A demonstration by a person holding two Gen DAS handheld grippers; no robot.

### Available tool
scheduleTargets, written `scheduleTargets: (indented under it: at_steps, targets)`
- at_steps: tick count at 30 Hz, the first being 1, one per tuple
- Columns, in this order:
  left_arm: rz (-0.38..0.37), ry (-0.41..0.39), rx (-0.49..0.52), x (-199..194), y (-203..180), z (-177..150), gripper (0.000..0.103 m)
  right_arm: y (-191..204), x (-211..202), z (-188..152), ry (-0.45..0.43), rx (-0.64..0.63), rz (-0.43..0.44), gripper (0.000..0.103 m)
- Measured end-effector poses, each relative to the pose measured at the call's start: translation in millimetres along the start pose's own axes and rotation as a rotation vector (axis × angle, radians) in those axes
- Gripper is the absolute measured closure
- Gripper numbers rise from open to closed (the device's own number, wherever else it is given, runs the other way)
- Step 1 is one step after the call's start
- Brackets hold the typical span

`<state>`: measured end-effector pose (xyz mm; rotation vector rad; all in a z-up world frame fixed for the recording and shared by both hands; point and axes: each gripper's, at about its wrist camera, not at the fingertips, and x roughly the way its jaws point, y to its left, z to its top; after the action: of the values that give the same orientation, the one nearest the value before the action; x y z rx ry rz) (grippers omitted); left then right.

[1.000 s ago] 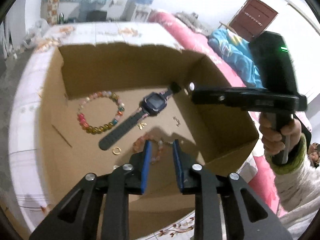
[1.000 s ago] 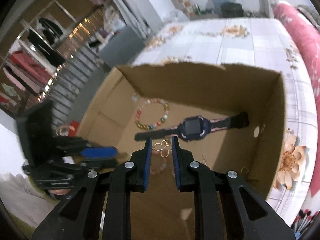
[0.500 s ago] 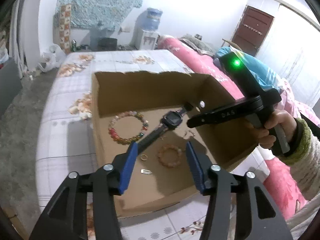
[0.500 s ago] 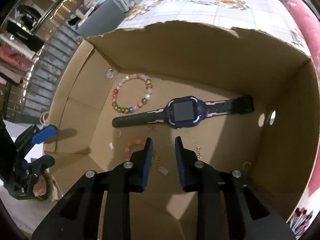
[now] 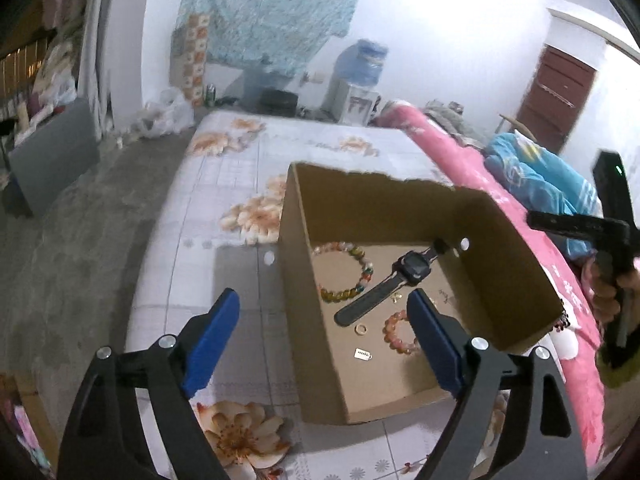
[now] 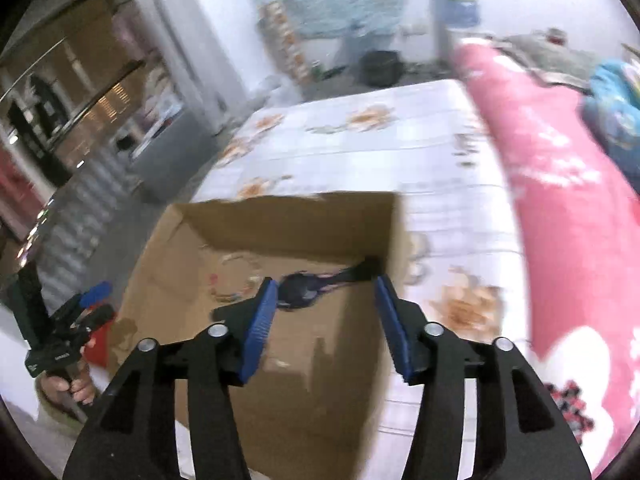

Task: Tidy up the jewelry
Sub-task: 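Withdraw both open tools up and away from the box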

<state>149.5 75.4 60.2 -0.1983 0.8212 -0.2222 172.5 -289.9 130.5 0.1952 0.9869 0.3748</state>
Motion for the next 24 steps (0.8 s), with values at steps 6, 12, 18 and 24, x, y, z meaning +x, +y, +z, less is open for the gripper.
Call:
scheduleTargets:
  at_steps: [6,12,18,24]
  targets:
    - [-0.043,0.125,-0.131,27.9,8.8,-10.6,0.019,-38.3,20.1,-29.4,0.129,0.166,0.099,0.051]
    - [-0.085,0.183,-0.171,41.3,3.7,-19.7,0.019,-20.7,28.9,-41.9,0.186,0.158,0.171,0.049]
    - [-0.121,0.214,-0.16,47.6,-8.1,-25.3,0.019,-18.6,28.0,-43.8,0.184,0.156,0.155,0.049]
    - [-0.118,0.212,-0.163,46.4,-9.4,-25.4,0.019,-16.6,22.4,-45.1,0.179,0.161,0.141,0.049]
